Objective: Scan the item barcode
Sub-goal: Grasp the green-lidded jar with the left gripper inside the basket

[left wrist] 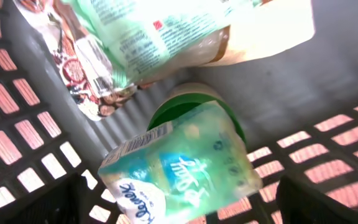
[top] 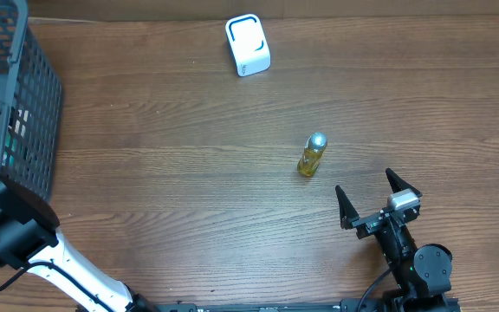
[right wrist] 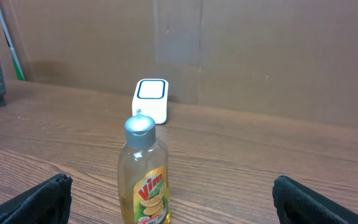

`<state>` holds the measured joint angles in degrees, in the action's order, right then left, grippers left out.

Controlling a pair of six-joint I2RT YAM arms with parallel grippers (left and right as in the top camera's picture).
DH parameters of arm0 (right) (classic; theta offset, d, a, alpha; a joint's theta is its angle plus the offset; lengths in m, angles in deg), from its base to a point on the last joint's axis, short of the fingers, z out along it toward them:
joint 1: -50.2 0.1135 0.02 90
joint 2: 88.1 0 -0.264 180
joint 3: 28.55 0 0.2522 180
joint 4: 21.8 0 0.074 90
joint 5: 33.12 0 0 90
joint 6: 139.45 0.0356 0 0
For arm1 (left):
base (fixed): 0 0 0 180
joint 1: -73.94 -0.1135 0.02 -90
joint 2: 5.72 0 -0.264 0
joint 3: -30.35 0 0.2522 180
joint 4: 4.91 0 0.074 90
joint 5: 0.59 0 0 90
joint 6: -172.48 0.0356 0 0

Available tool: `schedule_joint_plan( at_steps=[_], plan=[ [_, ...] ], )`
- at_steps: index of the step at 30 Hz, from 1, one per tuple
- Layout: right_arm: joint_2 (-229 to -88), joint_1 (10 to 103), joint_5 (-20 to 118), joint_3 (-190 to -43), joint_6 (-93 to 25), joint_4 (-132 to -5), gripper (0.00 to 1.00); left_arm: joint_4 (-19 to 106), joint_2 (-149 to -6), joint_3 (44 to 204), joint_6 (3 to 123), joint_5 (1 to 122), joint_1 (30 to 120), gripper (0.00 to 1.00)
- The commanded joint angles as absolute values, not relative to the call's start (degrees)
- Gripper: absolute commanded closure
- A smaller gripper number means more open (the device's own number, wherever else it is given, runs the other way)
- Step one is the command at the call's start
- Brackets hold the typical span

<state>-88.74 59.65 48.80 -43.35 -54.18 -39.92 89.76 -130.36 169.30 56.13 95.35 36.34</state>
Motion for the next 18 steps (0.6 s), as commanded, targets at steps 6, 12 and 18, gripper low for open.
schedule_joint_plan(
  at_steps=[6,12,18],
  plan=[
    [-88.35,59.45,49.32,-42.80,-54.33,-39.72,0.00,90.98,-130.54,170.76,60.87,94.93,36.45,0.01],
    [-88.35,59.45,49.32,-42.80,-54.33,-39.72,0.00,89.45,-130.56,166.24,60.11,95.54,36.45,0.00],
    [-88.35,59.45,49.32,-42.80,-54.33,-39.75,0.00,85.87,-130.56,161.32,60.24,95.56,36.47,0.00]
  ],
)
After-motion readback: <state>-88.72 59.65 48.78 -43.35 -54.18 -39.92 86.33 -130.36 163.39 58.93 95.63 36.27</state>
